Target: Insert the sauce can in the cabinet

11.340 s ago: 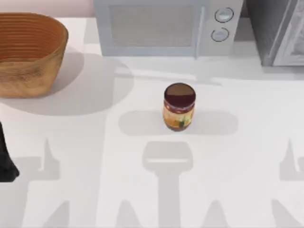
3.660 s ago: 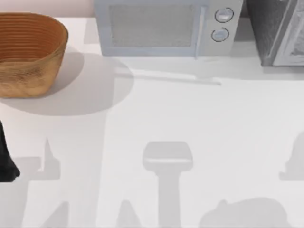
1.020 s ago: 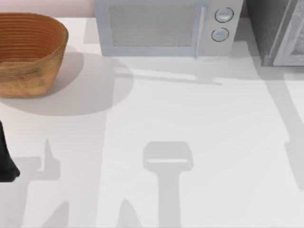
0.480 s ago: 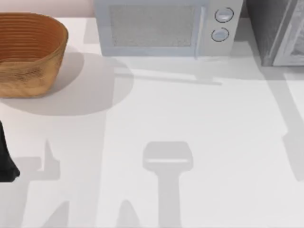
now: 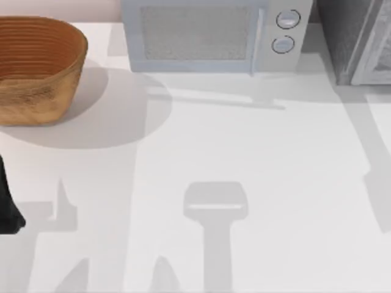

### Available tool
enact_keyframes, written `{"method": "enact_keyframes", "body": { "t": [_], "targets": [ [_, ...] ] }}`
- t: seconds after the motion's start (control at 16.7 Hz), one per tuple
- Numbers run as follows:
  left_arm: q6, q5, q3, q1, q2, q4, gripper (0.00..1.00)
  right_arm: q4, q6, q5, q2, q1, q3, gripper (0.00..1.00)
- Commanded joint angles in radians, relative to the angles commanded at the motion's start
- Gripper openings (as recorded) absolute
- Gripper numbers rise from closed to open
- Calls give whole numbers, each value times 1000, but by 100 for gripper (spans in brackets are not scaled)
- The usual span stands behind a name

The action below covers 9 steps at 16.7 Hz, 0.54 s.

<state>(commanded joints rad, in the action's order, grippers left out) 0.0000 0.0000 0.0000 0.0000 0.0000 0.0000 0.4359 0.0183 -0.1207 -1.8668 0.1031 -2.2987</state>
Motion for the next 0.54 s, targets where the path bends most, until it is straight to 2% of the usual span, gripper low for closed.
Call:
{"method": "enact_keyframes", "body": {
  "t": [0.18,0.54],
  "targets": [
    [0,0,0,0,0,0,100,0,0,0,0,0,0,98],
    [0,0,0,0,0,0,100,0,0,0,0,0,0,100]
  ]
}}
